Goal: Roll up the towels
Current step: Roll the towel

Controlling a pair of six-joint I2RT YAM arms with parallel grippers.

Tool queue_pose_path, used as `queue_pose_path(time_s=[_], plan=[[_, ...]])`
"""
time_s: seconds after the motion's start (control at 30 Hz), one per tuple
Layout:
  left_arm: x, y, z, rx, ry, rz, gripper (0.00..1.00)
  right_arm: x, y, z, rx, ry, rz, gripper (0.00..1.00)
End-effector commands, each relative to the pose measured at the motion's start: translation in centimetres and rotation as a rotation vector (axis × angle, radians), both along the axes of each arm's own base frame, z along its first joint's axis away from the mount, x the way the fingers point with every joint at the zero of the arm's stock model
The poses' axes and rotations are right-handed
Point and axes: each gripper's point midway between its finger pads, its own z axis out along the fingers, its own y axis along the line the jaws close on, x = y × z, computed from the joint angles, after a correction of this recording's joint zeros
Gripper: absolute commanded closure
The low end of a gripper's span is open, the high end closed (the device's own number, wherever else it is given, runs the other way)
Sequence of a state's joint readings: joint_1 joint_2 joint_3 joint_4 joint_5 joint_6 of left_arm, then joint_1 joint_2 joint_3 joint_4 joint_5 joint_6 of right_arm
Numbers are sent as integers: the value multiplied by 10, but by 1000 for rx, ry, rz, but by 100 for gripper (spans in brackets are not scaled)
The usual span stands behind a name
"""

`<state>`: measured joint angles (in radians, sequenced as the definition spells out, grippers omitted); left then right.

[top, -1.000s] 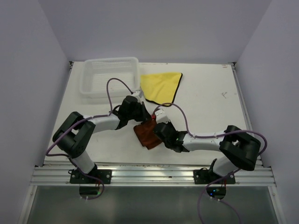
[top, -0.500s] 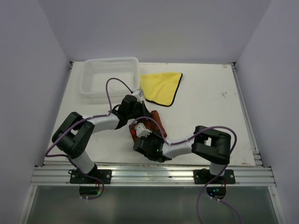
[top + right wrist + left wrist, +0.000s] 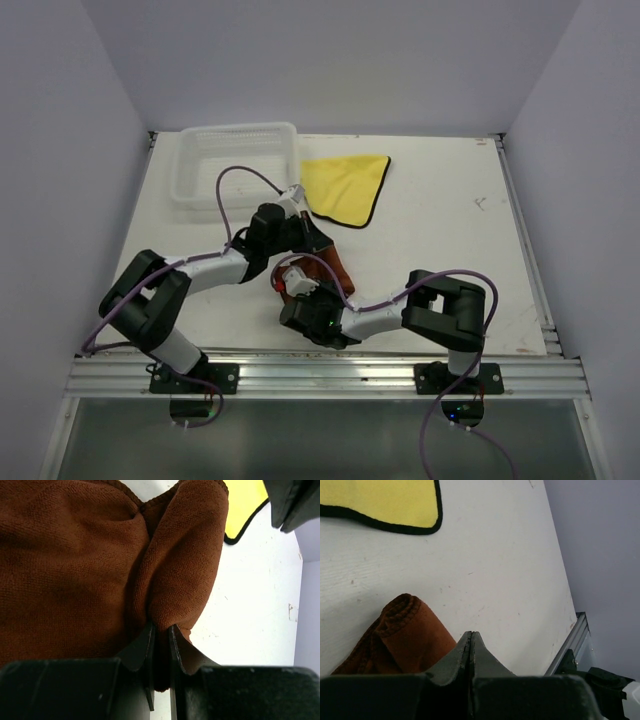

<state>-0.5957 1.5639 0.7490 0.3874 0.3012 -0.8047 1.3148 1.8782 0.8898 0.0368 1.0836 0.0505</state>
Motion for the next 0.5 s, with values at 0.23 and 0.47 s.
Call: queue_pose_path(time_s=[0.23,0.47], plan=[[-8,2,-68,62,66,-41,100,-1,5,7,48,-17,-10,100],[-9,23,-120,200,130,25,100,-2,3,25,173,-42,-36,100]])
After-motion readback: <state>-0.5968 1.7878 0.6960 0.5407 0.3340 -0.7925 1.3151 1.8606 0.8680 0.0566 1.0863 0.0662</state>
